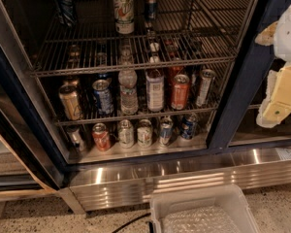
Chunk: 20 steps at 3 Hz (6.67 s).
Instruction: Pick 7up can from top shelf of fridge
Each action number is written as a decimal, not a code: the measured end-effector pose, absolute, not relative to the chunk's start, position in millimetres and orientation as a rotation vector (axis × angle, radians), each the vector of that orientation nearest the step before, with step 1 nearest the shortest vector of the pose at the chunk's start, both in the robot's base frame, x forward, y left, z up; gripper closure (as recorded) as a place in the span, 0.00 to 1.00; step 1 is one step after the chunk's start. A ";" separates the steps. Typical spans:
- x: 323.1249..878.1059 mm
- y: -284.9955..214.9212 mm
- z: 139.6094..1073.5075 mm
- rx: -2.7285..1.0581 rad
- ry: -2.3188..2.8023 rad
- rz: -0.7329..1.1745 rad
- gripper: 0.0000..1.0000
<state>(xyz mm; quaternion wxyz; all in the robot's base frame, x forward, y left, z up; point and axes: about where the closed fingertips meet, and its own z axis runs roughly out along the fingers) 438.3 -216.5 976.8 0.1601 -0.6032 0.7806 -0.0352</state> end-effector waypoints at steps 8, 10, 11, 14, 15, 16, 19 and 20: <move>551.1 -103.9 942.0 -1.215 1.896 0.284 0.00; 601.2 -91.3 949.9 -1.059 1.827 0.290 0.00; 601.3 -90.4 950.4 -1.052 1.828 0.292 0.00; 679.2 -32.9 970.2 -0.939 1.669 0.374 0.00; 736.1 8.5 968.9 -0.942 1.619 0.376 0.00; 736.1 8.5 968.9 -0.942 1.619 0.376 0.00; 751.8 45.7 984.3 -0.906 1.525 0.365 0.00; 763.2 55.5 983.1 -0.899 1.534 0.358 0.00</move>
Offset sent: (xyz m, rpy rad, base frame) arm 0.0408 0.0605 -0.0285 0.1986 -0.0838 -0.0014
